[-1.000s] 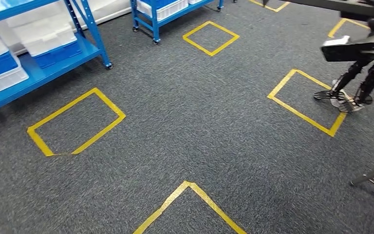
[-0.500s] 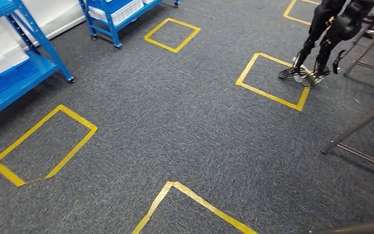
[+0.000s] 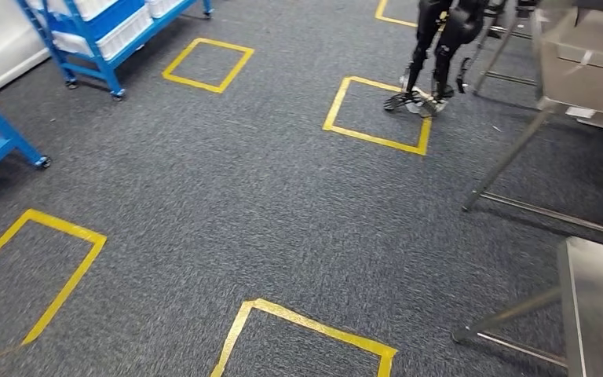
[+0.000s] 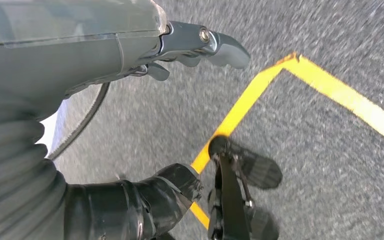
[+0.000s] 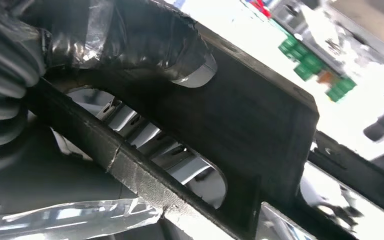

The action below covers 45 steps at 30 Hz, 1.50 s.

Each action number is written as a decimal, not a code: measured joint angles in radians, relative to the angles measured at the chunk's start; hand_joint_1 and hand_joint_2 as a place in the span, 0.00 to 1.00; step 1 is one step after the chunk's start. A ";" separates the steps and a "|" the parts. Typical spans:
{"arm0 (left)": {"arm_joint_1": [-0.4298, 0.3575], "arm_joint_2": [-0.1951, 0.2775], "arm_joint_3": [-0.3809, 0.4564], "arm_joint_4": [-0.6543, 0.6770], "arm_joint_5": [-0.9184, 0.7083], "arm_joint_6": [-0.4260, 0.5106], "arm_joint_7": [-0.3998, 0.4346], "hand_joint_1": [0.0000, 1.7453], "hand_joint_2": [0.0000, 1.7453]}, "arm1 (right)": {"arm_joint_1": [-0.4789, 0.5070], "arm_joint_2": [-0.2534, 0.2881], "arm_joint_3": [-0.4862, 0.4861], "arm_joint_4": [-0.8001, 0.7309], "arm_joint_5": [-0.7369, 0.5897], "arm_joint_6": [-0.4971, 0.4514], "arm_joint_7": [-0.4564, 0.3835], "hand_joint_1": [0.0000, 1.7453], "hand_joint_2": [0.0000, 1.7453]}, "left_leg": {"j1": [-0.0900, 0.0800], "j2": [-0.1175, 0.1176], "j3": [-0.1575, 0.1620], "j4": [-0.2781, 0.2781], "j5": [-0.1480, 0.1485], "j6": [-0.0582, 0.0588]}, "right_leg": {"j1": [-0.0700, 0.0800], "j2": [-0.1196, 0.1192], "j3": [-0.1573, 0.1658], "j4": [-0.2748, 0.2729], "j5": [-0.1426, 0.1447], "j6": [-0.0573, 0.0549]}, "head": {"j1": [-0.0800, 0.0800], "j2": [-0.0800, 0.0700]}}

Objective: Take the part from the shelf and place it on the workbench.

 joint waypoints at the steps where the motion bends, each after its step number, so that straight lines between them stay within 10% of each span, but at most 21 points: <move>1: 0.001 0.000 0.000 0.000 -0.001 0.000 0.000 0.00 1.00 | -0.001 -0.006 0.000 -0.004 0.001 0.003 -0.001 1.00 1.00 | -0.001 0.017 0.000 0.000 -0.002 0.000 | -0.005 -0.011 -0.025 0.052 -0.018 0.005 | 0.000 0.000; 3: 0.001 0.001 0.000 0.000 -0.001 0.000 0.000 0.00 1.00 | -0.002 -0.016 0.001 -0.010 0.002 0.007 -0.003 1.00 1.00 | -0.002 0.048 0.003 0.001 -0.007 -0.003 | -0.014 -0.021 -0.025 0.061 -0.004 0.014 | 0.000 0.000; 6: 0.000 0.001 0.001 0.000 -0.002 0.000 0.000 0.00 1.00 | -0.009 -0.021 0.001 -0.016 0.003 0.007 -0.003 1.00 1.00 | -0.004 0.088 0.014 0.006 -0.023 -0.018 | -0.016 -0.069 0.082 -0.124 0.075 0.017 | 0.000 0.000; 10: -0.008 0.002 0.001 0.000 -0.002 -0.001 0.000 0.00 1.00 | -0.016 -0.027 0.000 -0.024 0.003 0.007 -0.003 1.00 1.00 | -0.007 0.127 0.029 0.007 -0.038 -0.040 | 0.000 -0.060 0.111 -0.179 0.085 -0.014 | -0.001 0.000; 13: -0.011 0.001 0.001 0.000 -0.002 -0.001 0.000 0.00 1.00 | -0.023 -0.027 -0.003 -0.029 0.004 0.007 -0.002 1.00 1.00 | 0.002 0.057 0.009 0.067 -0.084 -0.050 | -0.002 -0.028 0.112 -0.187 0.089 -0.036 | -0.002 0.000; 17: -0.006 0.001 0.001 0.000 -0.002 -0.002 0.000 0.00 1.00 | -0.023 -0.023 -0.003 -0.036 0.005 0.010 -0.004 1.00 1.00 | 0.003 -0.011 -0.118 0.303 -0.171 -0.044 | 0.006 0.022 0.110 -0.186 0.088 -0.050 | -0.002 0.000; 22: -0.001 0.001 0.001 0.000 -0.005 -0.005 0.001 0.00 1.00 | -0.028 -0.032 0.000 -0.052 0.006 0.017 -0.020 1.00 1.00 | 0.003 -0.079 -0.046 0.081 -0.015 -0.021 | 0.013 0.093 0.108 -0.178 0.085 -0.048 | -0.001 0.000; 25: -0.004 0.001 0.001 0.000 -0.004 -0.009 0.000 0.00 1.00 | -0.035 -0.048 0.002 -0.070 0.002 0.023 -0.038 1.00 1.00 | -0.002 -0.088 -0.024 0.032 -0.007 -0.016 | 0.002 0.134 0.096 -0.181 0.094 -0.028 | -0.002 0.000; 27: -0.006 0.000 0.002 0.000 -0.002 -0.019 -0.009 0.00 1.00 | -0.044 -0.062 0.000 -0.082 0.002 0.043 -0.047 1.00 1.00 | -0.003 -0.058 -0.012 0.010 0.004 -0.008 | -0.001 0.111 0.090 -0.175 0.091 -0.018 | -0.002 0.000; 30: -0.002 0.000 0.002 0.000 -0.003 -0.030 -0.024 0.00 1.00 | -0.068 -0.088 0.002 -0.104 -0.010 0.069 -0.058 1.00 1.00 | -0.003 -0.012 0.000 -0.013 0.013 0.001 | 0.001 0.008 0.027 -0.044 0.017 -0.008 | 0.000 0.000; 33: 0.000 0.000 0.003 0.000 -0.006 -0.028 -0.025 0.00 1.00 | -0.067 -0.128 0.003 -0.136 -0.085 0.071 -0.042 1.00 1.00 | -0.006 0.031 0.000 -0.011 0.006 0.001 | -0.010 -0.016 -0.028 0.069 -0.016 0.006 | 0.000 0.000; 37: -0.001 0.001 0.010 0.000 -0.008 -0.012 -0.004 0.00 1.00 | -0.057 -0.158 0.003 -0.183 -0.130 0.063 -0.004 1.00 1.00 | -0.009 0.084 0.012 0.001 -0.018 -0.017 | -0.013 -0.078 0.095 -0.146 0.081 0.009 | -0.001 0.000; 40: -0.006 0.002 0.017 0.000 -0.006 -0.012 -0.002 0.00 1.00 | -0.041 -0.176 0.004 -0.209 -0.141 0.034 0.011 1.00 1.00 | -0.009 0.116 0.026 0.005 -0.033 -0.036 | 0.001 -0.079 0.113 -0.180 0.084 -0.015 | -0.001 0.000; 42: -0.010 0.001 0.019 0.000 -0.005 -0.013 -0.006 0.00 1.00 | -0.027 -0.188 0.004 -0.225 -0.153 -0.003 0.027 1.00 1.00 | -0.003 0.106 0.029 0.014 -0.048 -0.047 | 0.001 -0.054 0.114 -0.183 0.085 -0.031 | -0.002 0.000; 45: -0.009 -0.001 0.024 0.000 -0.004 0.005 -0.004 0.00 1.00 | 0.011 -0.196 0.004 -0.242 -0.170 -0.054 0.050 1.00 1.00 | 0.004 0.011 -0.036 0.158 -0.128 -0.050 | 0.003 -0.018 0.115 -0.188 0.086 -0.049 | -0.004 0.000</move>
